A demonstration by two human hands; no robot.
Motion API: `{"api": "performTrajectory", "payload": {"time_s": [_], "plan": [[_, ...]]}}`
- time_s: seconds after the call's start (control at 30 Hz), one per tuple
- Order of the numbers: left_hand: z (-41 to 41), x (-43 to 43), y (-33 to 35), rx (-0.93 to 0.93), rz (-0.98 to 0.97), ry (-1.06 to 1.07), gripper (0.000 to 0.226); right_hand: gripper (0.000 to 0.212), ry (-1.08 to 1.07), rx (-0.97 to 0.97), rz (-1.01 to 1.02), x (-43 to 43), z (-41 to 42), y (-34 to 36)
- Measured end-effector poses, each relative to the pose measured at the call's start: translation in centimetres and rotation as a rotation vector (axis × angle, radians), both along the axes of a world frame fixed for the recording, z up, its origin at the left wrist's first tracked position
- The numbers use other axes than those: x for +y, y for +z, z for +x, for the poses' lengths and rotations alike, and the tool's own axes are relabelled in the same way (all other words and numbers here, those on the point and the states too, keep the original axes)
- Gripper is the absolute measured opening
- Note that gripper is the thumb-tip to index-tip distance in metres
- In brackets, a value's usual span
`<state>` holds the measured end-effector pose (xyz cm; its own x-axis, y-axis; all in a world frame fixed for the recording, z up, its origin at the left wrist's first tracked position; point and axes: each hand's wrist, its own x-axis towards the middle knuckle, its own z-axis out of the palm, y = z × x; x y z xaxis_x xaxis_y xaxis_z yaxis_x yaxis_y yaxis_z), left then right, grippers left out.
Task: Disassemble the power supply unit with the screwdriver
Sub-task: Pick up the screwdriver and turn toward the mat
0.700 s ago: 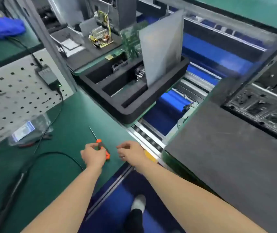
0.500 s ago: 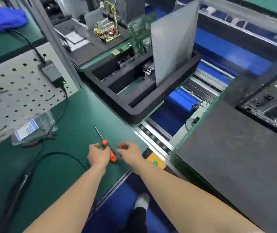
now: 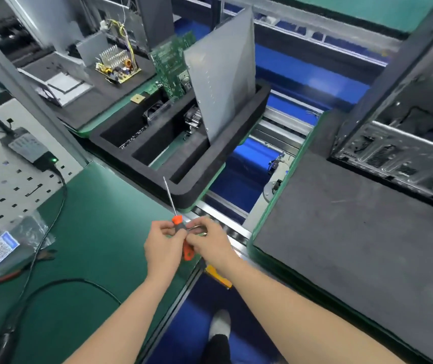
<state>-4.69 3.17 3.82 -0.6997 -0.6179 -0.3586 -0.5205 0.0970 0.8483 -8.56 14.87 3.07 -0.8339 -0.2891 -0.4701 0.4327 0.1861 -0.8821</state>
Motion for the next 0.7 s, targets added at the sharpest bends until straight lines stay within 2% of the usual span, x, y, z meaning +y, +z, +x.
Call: {"api": "performTrajectory", "payload": {"time_s": [0.17,0.33,0.5,0.7], "plan": [[-4.2,7.8,3.2,0.173,-0.014,-0.336,0.021,0.030,-0.215,0.064,-0.072,9.1,-1.5,3.7],[-7.0,18.2,4.3,0.206,-0.001,-0.642,0.015,0.025,-0.504,0.095,0.003,19.7,-0.7,5.5],[-7.2,27.8,5.0,0.107,0.067,-0.873,0.014,0.027,-0.725,0.073,0.080,28.5,2.4,5.8],[-6.4,35.3,5.1,-0.007,0.084,-1.046,0.013,0.020,-0.905,0.056,0.254,34.5,5.3,5.2]]}}
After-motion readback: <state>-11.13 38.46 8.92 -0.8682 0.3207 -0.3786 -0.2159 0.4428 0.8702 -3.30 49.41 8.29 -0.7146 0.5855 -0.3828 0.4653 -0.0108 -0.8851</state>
